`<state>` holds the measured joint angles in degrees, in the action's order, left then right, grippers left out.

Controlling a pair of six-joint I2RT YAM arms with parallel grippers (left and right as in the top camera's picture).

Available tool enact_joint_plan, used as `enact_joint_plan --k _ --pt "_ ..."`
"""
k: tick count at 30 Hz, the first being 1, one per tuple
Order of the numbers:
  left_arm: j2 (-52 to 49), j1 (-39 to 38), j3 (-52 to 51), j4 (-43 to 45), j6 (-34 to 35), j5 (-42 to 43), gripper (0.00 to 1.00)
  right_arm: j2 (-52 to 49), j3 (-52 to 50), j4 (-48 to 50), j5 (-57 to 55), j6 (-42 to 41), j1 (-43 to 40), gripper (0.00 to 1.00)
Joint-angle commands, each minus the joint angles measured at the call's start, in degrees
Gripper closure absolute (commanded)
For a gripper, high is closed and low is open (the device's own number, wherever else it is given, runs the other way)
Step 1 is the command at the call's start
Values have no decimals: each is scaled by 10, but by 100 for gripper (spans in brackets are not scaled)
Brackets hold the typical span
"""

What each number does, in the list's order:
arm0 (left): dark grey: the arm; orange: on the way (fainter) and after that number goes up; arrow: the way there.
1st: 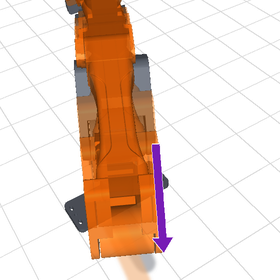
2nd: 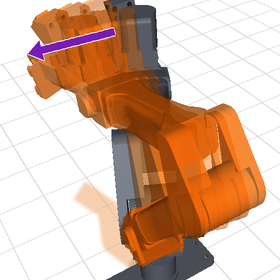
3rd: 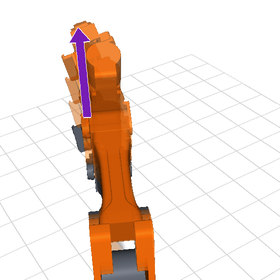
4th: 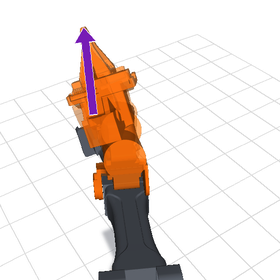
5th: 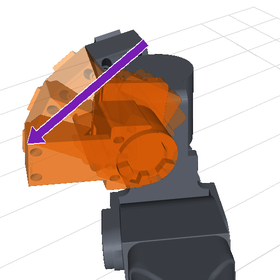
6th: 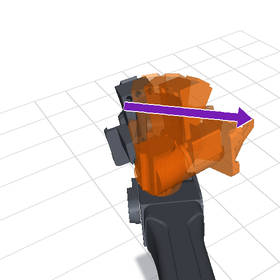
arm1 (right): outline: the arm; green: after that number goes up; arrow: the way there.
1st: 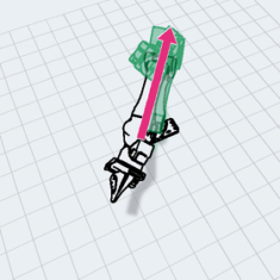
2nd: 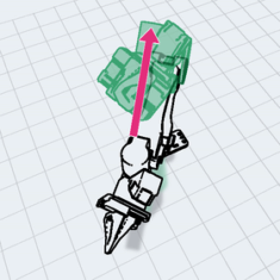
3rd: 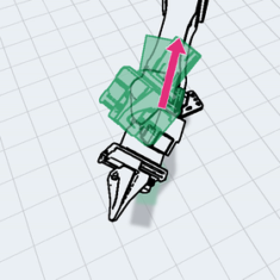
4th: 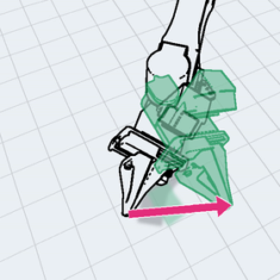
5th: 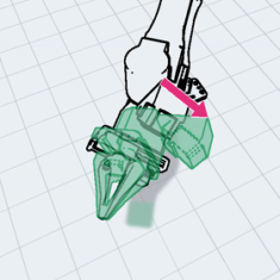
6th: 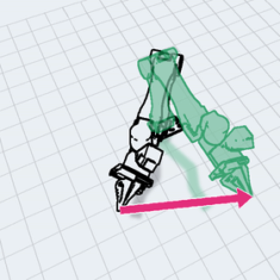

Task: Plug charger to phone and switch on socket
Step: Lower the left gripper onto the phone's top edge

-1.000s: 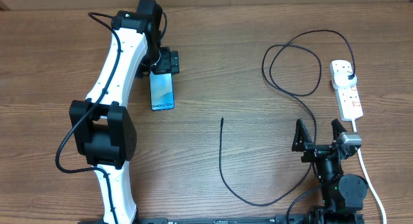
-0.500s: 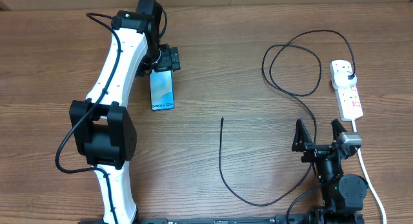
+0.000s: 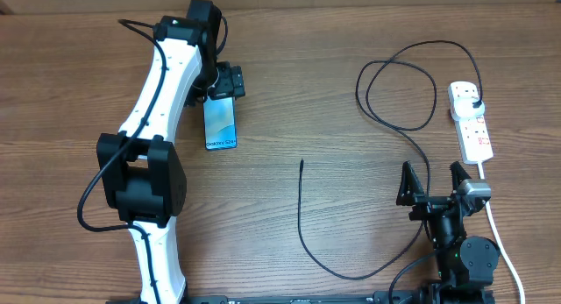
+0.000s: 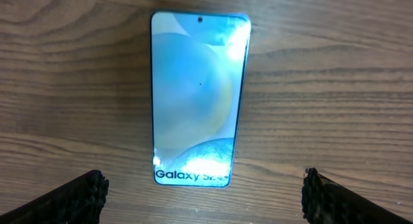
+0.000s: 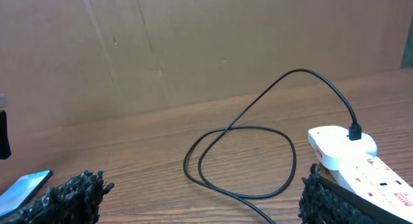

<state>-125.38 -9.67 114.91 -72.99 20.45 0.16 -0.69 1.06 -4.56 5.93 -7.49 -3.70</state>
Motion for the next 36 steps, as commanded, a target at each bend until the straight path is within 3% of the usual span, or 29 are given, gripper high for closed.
enact_joint_plan --k 1,12,36 --pt "-10 0 -24 7 -12 -8 0 5 -6 2 -5 2 2 0" --pt "-10 0 -111 79 -33 -8 0 5 -6 2 -5 2 2 0" --pt "-10 5 -173 154 -37 -8 0 5 -6 2 -5 2 2 0"
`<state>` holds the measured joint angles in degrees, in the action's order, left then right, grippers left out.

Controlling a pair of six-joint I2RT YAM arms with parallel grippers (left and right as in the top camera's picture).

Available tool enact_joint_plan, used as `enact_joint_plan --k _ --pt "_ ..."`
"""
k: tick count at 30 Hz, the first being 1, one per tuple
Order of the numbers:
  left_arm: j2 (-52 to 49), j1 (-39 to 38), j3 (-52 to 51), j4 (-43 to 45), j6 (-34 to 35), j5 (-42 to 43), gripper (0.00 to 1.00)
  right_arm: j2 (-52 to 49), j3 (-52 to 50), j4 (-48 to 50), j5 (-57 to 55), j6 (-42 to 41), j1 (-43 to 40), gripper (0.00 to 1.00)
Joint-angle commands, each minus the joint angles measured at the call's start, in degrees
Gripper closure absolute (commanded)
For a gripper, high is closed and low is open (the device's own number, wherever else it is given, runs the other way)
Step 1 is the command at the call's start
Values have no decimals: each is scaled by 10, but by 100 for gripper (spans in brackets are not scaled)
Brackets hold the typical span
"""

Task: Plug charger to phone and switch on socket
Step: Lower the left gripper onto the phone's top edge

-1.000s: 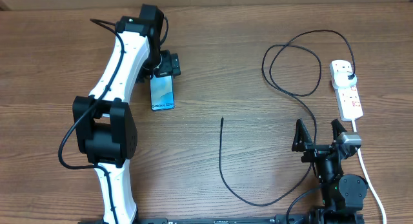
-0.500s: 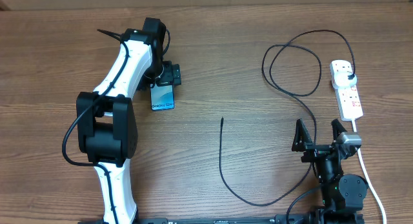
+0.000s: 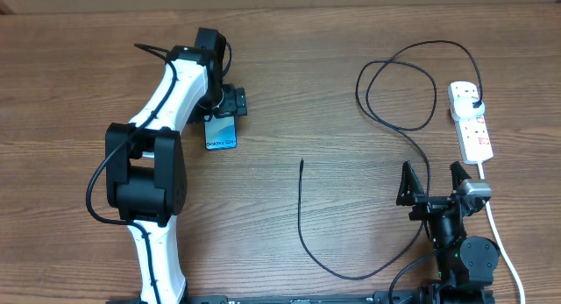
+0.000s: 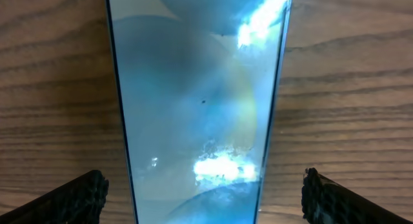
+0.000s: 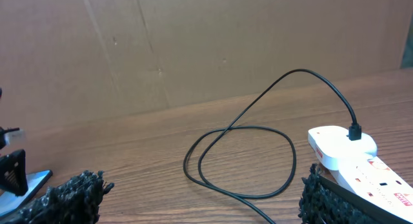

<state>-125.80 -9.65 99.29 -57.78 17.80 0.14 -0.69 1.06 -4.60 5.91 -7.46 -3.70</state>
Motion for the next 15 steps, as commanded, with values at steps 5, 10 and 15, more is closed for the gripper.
enact_joint_plan --k 5,10,15 --pt "-6 7 -21 9 -11 -8 1 5 -6 2 -5 2 2 0" --pt "-6 7 -23 26 -11 -7 0 5 -6 2 -5 2 2 0" --pt "-6 7 -24 29 -11 -7 1 5 -6 2 -5 2 2 0"
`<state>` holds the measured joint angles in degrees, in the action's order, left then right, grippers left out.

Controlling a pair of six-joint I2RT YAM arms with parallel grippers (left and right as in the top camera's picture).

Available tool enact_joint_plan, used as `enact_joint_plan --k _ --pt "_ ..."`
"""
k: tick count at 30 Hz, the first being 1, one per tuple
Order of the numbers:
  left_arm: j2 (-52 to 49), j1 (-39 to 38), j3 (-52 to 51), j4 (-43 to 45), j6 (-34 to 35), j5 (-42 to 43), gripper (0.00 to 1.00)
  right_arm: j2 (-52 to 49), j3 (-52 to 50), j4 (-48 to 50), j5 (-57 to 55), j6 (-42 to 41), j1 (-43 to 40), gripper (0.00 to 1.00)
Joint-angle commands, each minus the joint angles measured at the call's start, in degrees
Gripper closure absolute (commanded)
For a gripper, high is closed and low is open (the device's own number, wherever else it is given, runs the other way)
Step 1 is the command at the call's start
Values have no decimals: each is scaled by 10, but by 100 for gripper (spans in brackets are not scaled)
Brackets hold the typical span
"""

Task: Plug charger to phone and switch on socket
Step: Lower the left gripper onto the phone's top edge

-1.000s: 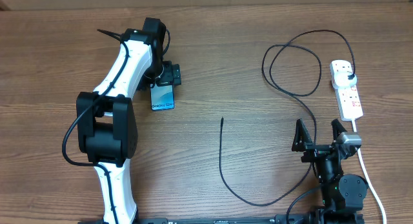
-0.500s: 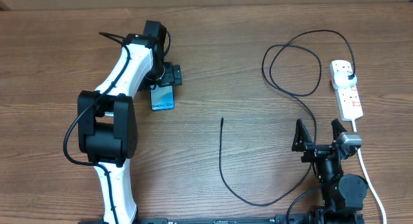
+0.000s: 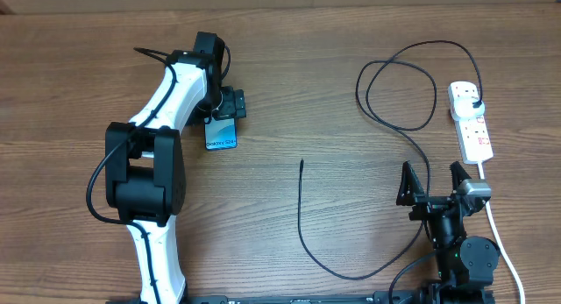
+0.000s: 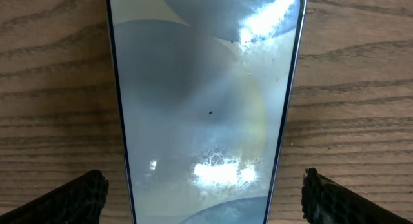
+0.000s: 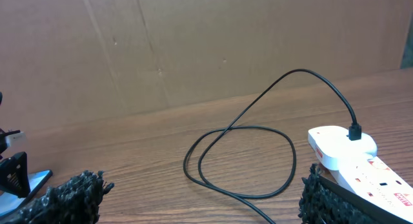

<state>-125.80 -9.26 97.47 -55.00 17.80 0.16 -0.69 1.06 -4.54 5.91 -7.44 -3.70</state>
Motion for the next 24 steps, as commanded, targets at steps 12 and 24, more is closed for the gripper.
enact_joint_plan --k 12,24 --pt "-7 7 -6 7 -5 -7 0 5 -6 1 -5 2 2 0" --pt "-24 19 -6 11 2 -1 0 5 -6 1 -5 2 2 0"
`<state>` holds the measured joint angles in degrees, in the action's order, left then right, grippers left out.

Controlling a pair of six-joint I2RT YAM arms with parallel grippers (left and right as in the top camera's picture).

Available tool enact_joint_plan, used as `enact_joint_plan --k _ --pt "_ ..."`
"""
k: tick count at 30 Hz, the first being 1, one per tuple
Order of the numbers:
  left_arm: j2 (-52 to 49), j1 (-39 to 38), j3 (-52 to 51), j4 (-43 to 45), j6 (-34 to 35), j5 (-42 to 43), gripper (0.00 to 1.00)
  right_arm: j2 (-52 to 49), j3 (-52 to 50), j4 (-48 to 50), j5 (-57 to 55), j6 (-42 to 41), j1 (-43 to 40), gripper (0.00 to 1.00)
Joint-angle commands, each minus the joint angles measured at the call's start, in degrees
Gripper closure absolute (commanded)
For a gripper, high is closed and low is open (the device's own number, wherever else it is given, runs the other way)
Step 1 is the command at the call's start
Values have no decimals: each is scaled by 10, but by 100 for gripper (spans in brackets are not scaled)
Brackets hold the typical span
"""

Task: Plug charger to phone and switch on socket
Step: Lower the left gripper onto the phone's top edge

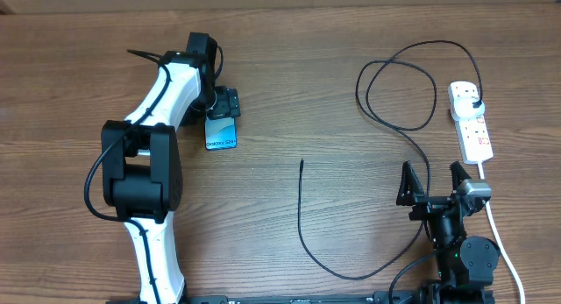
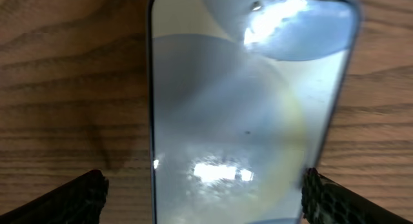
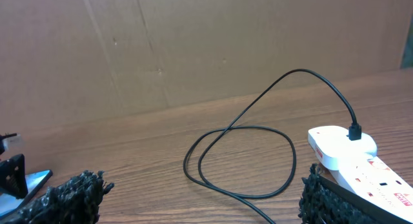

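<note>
The phone (image 1: 221,132) lies screen up on the table at the upper left; its lit blue screen (image 2: 248,114) fills the left wrist view. My left gripper (image 1: 219,105) is open low over the phone's far end, a finger on either side (image 2: 71,198). The black charger cable (image 1: 302,216) runs from the white socket strip (image 1: 471,120) in loops to a free plug end (image 1: 301,163) mid-table. My right gripper (image 1: 433,187) rests open near the front right edge, nothing between its fingers (image 3: 74,195).
The cable's loop (image 3: 239,159) lies ahead of the right gripper, beside the socket strip (image 3: 352,159). A cardboard wall (image 3: 193,43) stands behind the table. A white lead (image 1: 500,234) runs from the strip to the front edge.
The left gripper has shifted a little to the left over the phone, so the screen sits further right in its view. The right arm, cable and strip have not moved.
The left gripper was open above the phone with the whole screen in view. By the following moment it was much lower, the screen filling its view between open fingers. It stayed there, shifting slightly. The right arm kept still throughout.
</note>
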<state>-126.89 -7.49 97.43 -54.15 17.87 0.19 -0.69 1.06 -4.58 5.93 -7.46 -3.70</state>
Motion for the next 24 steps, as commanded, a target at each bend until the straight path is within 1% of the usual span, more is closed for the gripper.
enact_joint_plan --k 1,8,24 --pt "-14 1 -6 3 1 -1 0 5 -6 2 -5 2 2 0" --pt "-14 0 -6 20 -9 27 0 5 -6 2 -5 2 2 0" --pt "-14 -3 -6 24 -8 29 0 5 -6 2 -5 2 2 0"
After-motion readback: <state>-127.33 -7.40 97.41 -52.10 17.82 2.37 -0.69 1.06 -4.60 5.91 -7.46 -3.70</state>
